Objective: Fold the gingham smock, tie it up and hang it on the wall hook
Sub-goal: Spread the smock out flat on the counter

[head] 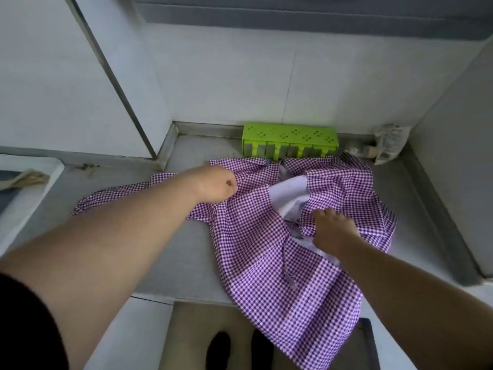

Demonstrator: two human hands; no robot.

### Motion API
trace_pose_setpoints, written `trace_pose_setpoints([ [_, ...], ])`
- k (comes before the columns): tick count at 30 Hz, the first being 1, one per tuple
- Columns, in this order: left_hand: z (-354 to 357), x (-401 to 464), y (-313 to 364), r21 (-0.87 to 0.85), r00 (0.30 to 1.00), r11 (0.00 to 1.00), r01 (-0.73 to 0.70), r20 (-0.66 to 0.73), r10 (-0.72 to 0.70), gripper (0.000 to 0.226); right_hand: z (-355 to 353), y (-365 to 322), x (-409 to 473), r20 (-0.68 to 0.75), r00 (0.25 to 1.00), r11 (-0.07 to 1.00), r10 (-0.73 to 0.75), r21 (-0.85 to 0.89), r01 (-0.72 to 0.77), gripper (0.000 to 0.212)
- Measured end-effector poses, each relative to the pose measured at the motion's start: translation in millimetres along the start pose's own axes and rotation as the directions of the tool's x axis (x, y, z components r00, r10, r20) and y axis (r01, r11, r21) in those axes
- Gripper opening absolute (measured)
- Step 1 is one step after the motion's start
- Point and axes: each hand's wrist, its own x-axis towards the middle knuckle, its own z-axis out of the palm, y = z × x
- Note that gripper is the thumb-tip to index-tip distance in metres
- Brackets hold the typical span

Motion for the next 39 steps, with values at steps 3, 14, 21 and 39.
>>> trace_pose_setpoints([
  [3, 9, 8, -10, 0.025, 1.000, 1.000, 0.006, 0.031, -0.006, 0.023, 6, -5, 3, -0.104, 0.993, 0.990, 0.060, -0.121, -0.073, 0.051],
  [14, 27, 20, -37, 0.043, 0.993, 0.999, 0.016, 0.114, -0.021, 0.024, 24, -11, 7, -0.094, 0.990, 0.981, 0.101, -0.159, -0.115, 0.053],
  [21, 33, 29, -39, 0.064, 0.989, 0.998, 0.023, 0.142, -0.032, 0.027, 26, -18, 7, -0.060, 0.996, 0.995, 0.068, -0.068, -0.072, 0.032],
  [39, 80, 81, -81, 0.042, 0.974, 0.995, 0.091, 0.204, -0.097, 0.060, 8, 3, 60, -0.015, 1.000, 0.971, -0.010, 0.241, 0.013, 0.038],
])
